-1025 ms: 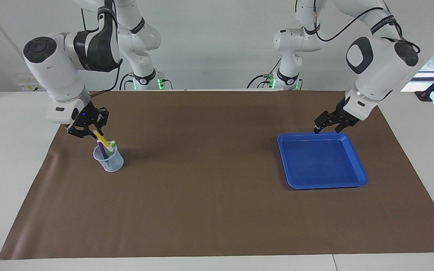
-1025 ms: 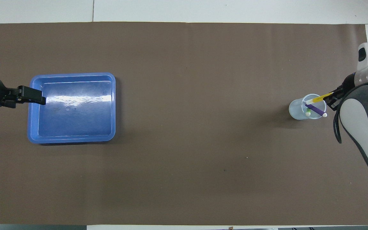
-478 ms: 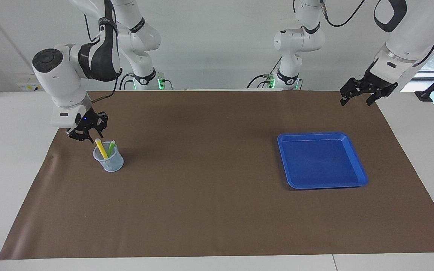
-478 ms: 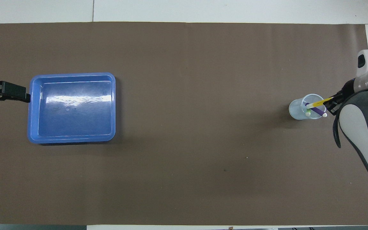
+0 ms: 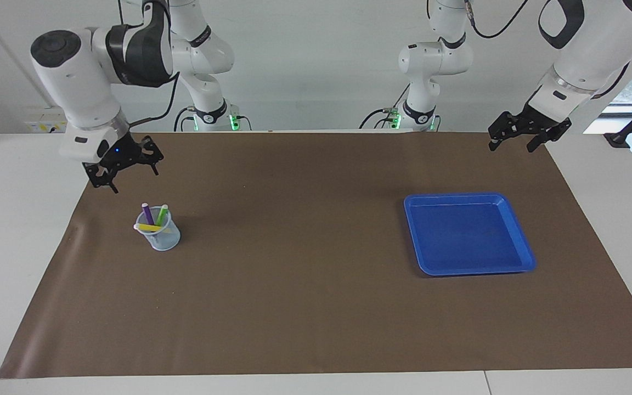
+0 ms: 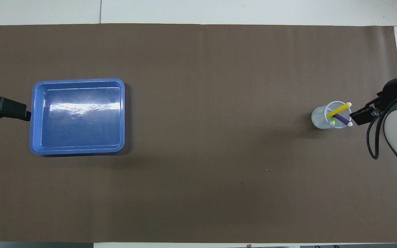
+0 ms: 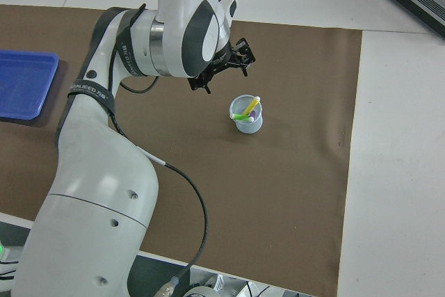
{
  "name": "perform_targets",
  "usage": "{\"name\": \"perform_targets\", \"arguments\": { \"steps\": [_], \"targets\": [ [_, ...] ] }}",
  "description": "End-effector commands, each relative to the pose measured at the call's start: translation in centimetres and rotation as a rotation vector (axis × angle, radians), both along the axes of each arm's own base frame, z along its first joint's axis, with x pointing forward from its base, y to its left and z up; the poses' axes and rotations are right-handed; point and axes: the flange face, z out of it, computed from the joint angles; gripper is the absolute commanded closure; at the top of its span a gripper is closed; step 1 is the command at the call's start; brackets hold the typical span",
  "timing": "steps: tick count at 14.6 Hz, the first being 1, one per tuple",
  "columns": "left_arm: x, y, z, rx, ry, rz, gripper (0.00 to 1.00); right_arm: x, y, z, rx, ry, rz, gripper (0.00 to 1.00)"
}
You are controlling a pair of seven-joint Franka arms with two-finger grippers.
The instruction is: Transfer and insert pens with both arms
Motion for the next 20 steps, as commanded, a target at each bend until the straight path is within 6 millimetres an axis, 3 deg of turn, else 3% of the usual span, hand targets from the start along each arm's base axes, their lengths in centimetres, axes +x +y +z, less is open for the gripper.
{"name": "perform_targets", "arguments": {
  "steps": [1, 4, 11, 14, 20],
  "targets": [
    [-0.9, 0.1, 0.1, 0.021, -0.007, -0.029, 0.00, -1.0, 1.4, 4.5, -0.001, 0.025, -0.140, 0.00],
    [-0.8, 0.1, 0.1, 0.021, -0.013, -0.027, 0.00, -1.9, 1.3, 6.4, 0.011, 0.056, -0.264, 0.00],
    [-1.0, 0.5, 0.1, 0.023, -0.007, -0.011, 0.00, -1.8, -0.5, 6.2, 0.017, 0.035, -0.315, 0.00],
    [-1.1, 0.8, 0.2, 0.024, -0.008, -0.005, 0.00, -1.3, 0.4, 6.1, 0.012, 0.010, -0.299, 0.00],
    [-1.1, 0.5, 0.1, 0.042, -0.008, 0.014, 0.00, -1.8, -1.6, 5.9, 0.004, 0.032, -0.417, 0.00]
  ]
}}
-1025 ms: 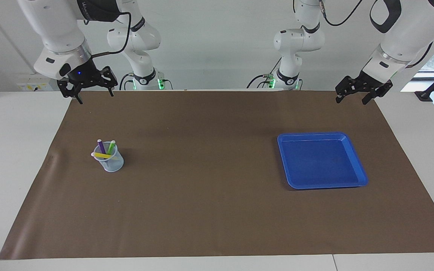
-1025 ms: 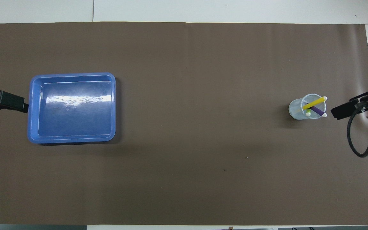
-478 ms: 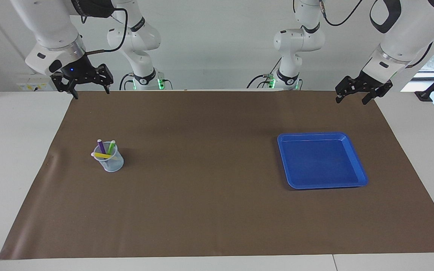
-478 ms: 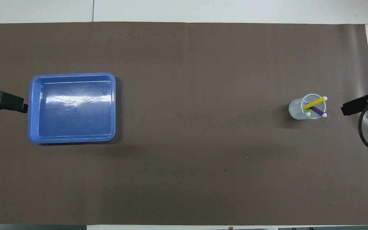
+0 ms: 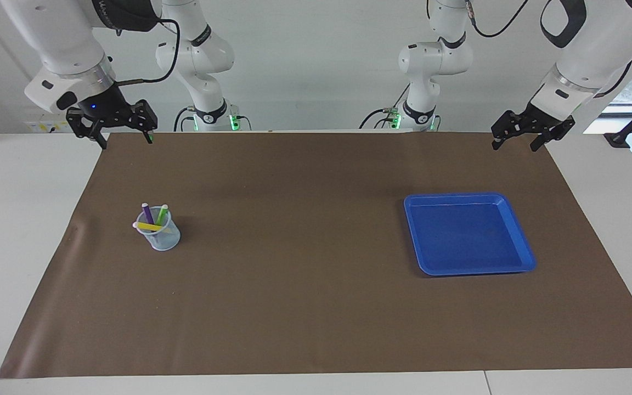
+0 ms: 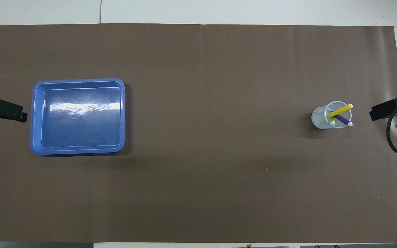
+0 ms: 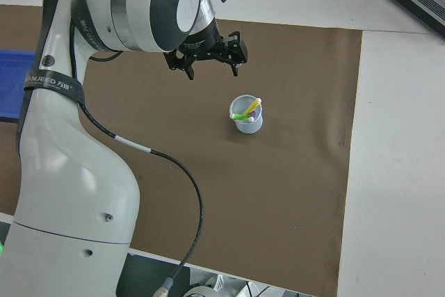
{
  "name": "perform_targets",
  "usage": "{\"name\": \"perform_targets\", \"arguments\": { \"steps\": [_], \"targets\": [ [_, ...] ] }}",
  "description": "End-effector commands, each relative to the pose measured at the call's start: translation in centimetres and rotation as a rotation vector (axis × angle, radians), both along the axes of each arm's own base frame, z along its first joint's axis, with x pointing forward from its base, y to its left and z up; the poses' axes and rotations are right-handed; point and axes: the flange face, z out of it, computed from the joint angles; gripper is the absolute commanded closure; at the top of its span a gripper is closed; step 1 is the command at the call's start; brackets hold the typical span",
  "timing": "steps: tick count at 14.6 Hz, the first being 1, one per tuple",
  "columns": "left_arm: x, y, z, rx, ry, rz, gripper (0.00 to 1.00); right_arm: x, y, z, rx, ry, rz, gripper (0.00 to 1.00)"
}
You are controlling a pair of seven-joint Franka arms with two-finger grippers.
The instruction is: Transfer and insert pens with both arms
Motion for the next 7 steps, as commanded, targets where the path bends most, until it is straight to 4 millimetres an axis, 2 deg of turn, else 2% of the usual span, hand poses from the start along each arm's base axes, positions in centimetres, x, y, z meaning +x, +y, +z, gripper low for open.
{"name": "perform_targets", "arguments": {
  "steps": [1, 3, 7],
  "targets": [
    [-0.9, -0.3, 0.1, 0.025, -0.007, 0.019, 0.00, -0.3, -0.7, 0.2, 0.010, 0.009, -0.050, 0.00],
    [-0.9, -0.4, 0.1, 0.025, -0.011, 0.019, 0.00, -0.3, -1.5, 0.3, 0.007, -0.001, -0.073, 0.00],
    [-0.8, -0.4, 0.3, 0.025, -0.022, 0.018, 0.00, -0.4, -1.8, 0.4, 0.010, -0.001, -0.082, 0.00]
  ]
}}
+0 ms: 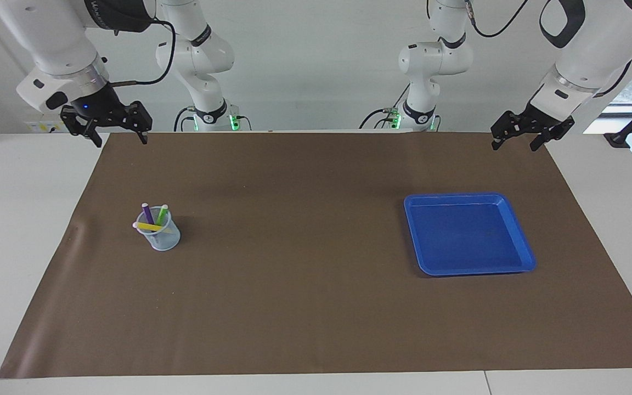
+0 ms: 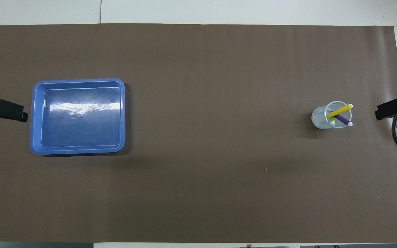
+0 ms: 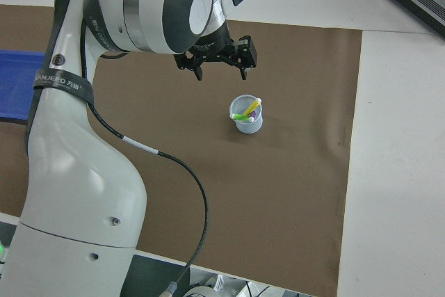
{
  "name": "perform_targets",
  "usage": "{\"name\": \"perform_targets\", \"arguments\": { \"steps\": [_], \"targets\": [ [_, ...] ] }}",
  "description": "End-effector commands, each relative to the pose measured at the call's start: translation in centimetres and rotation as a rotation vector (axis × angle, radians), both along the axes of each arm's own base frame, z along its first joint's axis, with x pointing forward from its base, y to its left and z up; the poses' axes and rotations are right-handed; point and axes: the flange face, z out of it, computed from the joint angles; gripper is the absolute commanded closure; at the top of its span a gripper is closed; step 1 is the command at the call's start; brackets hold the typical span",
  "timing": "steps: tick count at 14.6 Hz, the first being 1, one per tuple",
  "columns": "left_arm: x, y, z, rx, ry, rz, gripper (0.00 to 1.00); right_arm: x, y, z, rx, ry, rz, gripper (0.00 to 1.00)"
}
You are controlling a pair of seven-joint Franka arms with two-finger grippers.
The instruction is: Transfer and insert pens with both arms
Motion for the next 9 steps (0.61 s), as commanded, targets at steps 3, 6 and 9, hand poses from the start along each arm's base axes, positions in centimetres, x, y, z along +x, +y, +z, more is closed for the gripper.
{"name": "perform_targets", "arguments": {
  "steps": [3, 6, 9],
  "targets": [
    [-0.78, -0.20, 0.21, 0.023, -0.017, 0.008, 0.00, -0.21, -0.15, 0.41, 0.017, -0.001, -0.026, 0.00],
    [-0.80, -0.28, 0.20, 0.023, -0.016, 0.004, 0.00, -0.12, 0.10, 0.50, 0.017, -0.001, -0.021, 0.00],
    [-0.82, -0.20, 0.18, 0.023, -0.014, 0.006, 0.00, 0.07, -0.39, 0.34, 0.025, -0.001, -0.030, 0.00]
  ]
}}
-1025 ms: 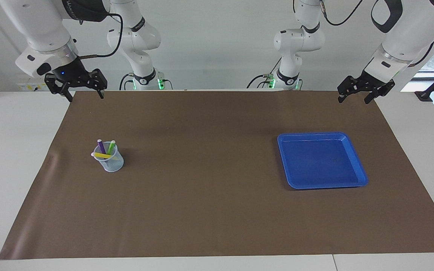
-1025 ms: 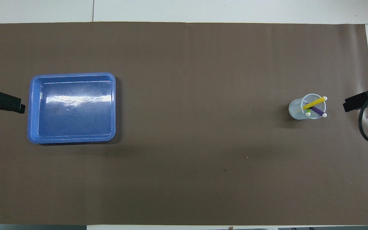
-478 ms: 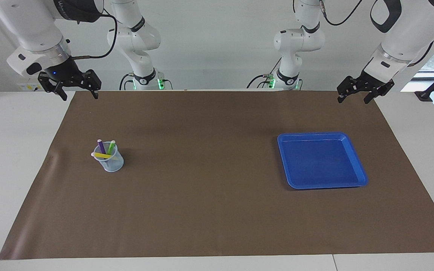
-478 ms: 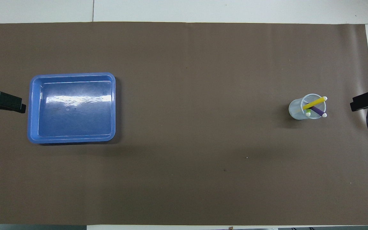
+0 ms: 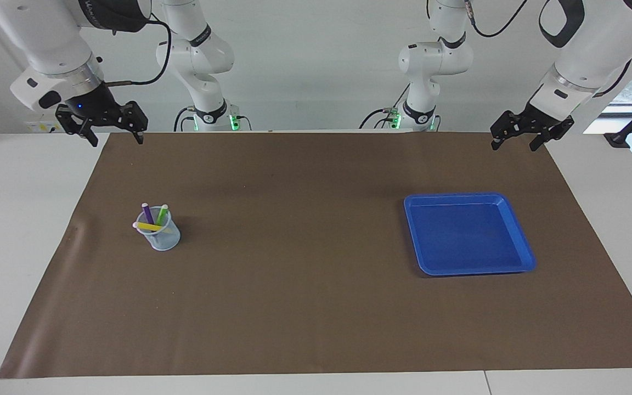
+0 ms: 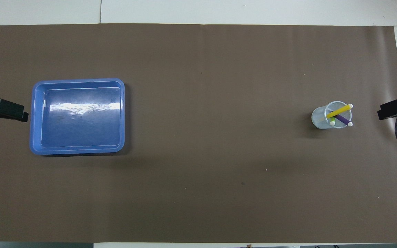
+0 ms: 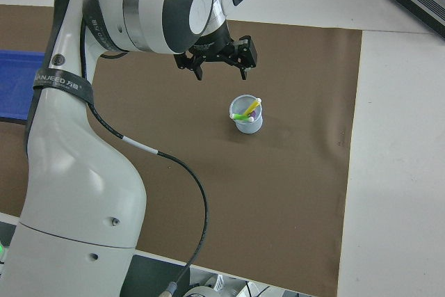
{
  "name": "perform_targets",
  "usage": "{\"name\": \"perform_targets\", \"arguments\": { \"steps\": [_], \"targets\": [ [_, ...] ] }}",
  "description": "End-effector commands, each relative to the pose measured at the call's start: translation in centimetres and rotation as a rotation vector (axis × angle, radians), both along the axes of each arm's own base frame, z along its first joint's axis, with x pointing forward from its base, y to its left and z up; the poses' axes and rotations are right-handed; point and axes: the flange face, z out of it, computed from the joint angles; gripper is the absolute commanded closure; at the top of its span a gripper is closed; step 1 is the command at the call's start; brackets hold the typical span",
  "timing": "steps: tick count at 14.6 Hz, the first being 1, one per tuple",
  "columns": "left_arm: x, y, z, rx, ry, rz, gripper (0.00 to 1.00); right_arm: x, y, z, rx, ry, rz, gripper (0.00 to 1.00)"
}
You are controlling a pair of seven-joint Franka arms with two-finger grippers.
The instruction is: Transfer and insert pens with both arms
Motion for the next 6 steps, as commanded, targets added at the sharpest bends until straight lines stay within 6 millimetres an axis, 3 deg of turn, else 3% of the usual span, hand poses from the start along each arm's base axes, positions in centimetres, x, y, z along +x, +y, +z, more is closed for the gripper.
{"name": "perform_targets", "arguments": {
  "steps": [1, 6],
  "targets": [
    [-0.83, -0.21, 0.16, 0.023, -0.012, 0.004, 0.00, 0.16, -0.39, 0.12, 0.028, 0.003, -0.028, 0.00],
    [-0.90, -0.21, 0.16, 0.023, -0.011, 0.004, 0.00, 0.31, -0.56, 0.08, 0.092, -0.006, -0.046, 0.00]
  ]
}}
